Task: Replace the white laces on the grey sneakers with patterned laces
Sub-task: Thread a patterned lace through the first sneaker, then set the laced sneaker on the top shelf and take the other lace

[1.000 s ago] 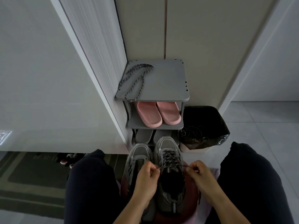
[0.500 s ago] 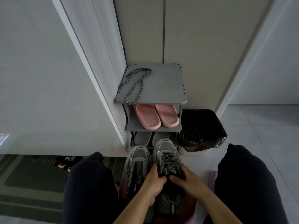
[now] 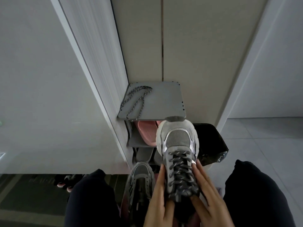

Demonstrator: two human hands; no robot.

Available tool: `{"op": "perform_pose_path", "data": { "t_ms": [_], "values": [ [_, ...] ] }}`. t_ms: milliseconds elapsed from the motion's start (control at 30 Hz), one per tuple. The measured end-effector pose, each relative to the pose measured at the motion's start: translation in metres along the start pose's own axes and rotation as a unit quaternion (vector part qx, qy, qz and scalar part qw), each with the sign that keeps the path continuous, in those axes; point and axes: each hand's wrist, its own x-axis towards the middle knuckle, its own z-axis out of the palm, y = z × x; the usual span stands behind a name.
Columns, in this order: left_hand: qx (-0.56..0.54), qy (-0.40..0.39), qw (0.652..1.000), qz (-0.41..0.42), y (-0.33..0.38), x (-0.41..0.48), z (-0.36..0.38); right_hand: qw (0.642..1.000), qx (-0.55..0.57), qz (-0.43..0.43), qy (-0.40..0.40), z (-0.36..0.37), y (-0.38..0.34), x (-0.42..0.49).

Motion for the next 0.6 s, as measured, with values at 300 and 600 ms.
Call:
{"op": "perform_pose_path", "data": {
  "t_ms": [300, 600],
  "values": [
    [-0.061, 0.062, 0.995, 0.048, 0.118, 0.126, -0.027, 0.997, -0.033, -0.002, 0.071, -0.035, -0.084, 0.149],
    [-0.088, 0.127, 0.984, -0.091, 0.123, 0.264, -0.031, 0.988, -0.089, 0.105, 0.066, -0.027, -0.058, 0.289]
  ]
}}
